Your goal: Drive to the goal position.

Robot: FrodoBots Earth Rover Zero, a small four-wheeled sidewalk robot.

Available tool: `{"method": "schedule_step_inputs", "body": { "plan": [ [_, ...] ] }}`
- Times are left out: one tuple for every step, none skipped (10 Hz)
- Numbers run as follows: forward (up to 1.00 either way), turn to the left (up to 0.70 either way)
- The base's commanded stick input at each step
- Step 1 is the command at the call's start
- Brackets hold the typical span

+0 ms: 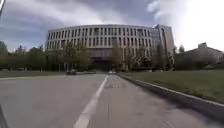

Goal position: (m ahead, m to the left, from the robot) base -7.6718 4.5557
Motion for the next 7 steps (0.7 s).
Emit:
{"method": "schedule_step_inputs", "body": {
  "plan": [
    [1.00,0.00],
    [1.00,0.00],
    [1.00,0.00],
    [1.00,0.00],
    [1.00,0.00],
    [1.00,0.00],
    [1.00,0.00]
  ]
}}
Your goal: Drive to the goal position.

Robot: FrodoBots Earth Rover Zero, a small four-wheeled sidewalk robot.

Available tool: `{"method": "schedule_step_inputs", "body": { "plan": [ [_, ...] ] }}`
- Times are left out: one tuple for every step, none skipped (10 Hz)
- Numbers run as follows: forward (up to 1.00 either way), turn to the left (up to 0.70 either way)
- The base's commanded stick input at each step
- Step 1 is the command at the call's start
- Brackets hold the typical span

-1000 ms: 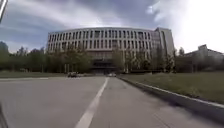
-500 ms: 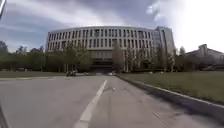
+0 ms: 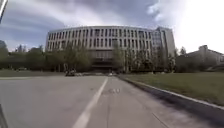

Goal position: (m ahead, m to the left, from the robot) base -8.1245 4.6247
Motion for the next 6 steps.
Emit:
{"method": "schedule_step_inputs", "body": {
  "plan": [
    [1.00,0.00],
    [1.00,0.00],
    [1.00,0.00],
    [1.00,0.00],
    [1.00,0.00],
    [1.00,0.00]
  ]
}}
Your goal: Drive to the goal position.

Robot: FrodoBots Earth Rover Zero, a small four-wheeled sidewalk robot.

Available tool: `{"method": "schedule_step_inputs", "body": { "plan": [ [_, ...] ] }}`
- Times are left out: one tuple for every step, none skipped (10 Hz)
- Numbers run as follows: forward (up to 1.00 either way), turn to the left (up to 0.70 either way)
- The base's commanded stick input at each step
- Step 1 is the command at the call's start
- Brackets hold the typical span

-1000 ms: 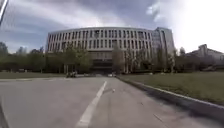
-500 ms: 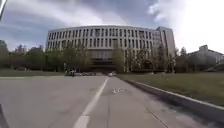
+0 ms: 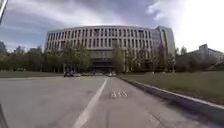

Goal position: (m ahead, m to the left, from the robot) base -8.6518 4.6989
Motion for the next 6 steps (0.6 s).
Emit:
{"method": "schedule_step_inputs", "body": {
  "plan": [
    [1.00,0.00],
    [1.00,0.00],
    [1.00,0.00],
    [1.00,0.00],
    [1.00,0.00],
    [1.00,0.00]
  ]
}}
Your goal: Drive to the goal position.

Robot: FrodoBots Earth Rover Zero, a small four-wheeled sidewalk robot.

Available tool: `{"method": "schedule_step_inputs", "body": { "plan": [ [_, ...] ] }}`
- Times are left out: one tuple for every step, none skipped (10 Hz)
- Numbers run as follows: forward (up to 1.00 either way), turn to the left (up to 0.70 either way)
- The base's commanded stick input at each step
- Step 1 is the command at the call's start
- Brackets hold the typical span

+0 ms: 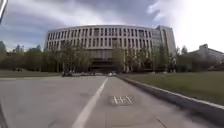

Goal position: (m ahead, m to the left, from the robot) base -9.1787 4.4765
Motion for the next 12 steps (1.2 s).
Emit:
{"method": "schedule_step_inputs", "body": {
  "plan": [
    [1.00,0.00],
    [1.00,0.00],
    [1.00,0.00],
    [1.00,0.00],
    [1.00,0.00],
    [1.00,0.00],
    [1.00,0.00],
    [1.00,0.00],
    [1.00,0.00],
    [1.00,0.00],
    [1.00,0.00],
    [1.00,0.00]
  ]
}}
